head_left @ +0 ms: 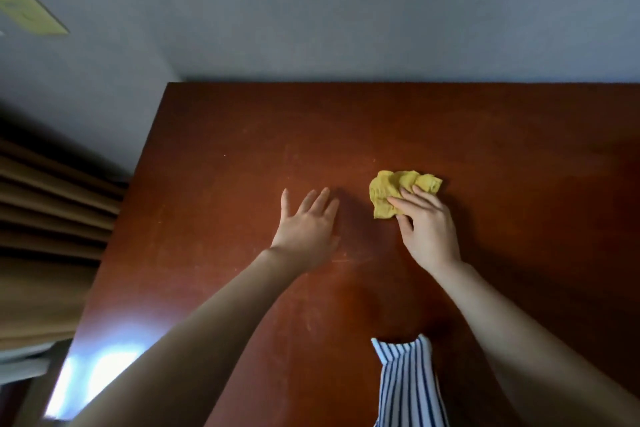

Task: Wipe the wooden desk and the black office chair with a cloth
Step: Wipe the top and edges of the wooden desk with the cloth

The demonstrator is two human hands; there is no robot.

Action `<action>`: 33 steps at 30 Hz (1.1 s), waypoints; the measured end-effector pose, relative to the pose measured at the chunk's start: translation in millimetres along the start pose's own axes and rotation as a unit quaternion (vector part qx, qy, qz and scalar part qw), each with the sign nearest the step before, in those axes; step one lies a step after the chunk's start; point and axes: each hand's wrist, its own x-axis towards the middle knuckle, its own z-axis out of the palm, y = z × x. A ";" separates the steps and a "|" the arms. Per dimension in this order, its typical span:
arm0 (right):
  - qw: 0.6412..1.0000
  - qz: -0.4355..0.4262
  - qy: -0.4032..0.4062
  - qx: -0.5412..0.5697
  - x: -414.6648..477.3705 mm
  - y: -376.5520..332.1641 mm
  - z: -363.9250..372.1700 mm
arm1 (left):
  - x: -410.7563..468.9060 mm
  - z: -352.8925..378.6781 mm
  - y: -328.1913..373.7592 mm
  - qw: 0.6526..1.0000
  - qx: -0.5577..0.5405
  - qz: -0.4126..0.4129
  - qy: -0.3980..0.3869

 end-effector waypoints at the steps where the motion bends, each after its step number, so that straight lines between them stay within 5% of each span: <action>1: 1.000 0.003 0.004 0.001 -10.9 -5.5 0.2 | -5.6 1.0 -1.9 1.000 0.004 0.007 -0.007; 16: 0.998 -0.020 -0.009 -0.051 -150.7 -52.4 14.3 | -34.6 18.7 -16.6 0.998 0.004 0.061 -0.028; 22: 0.997 -0.035 -0.041 -0.062 -88.8 -33.5 12.1 | -10.4 17.9 -37.4 0.999 -0.046 -0.018 0.001; 33: 0.998 -0.015 -0.040 -0.036 82.5 -12.7 24.8 | 7.9 24.1 -48.8 0.999 -0.008 -0.037 0.031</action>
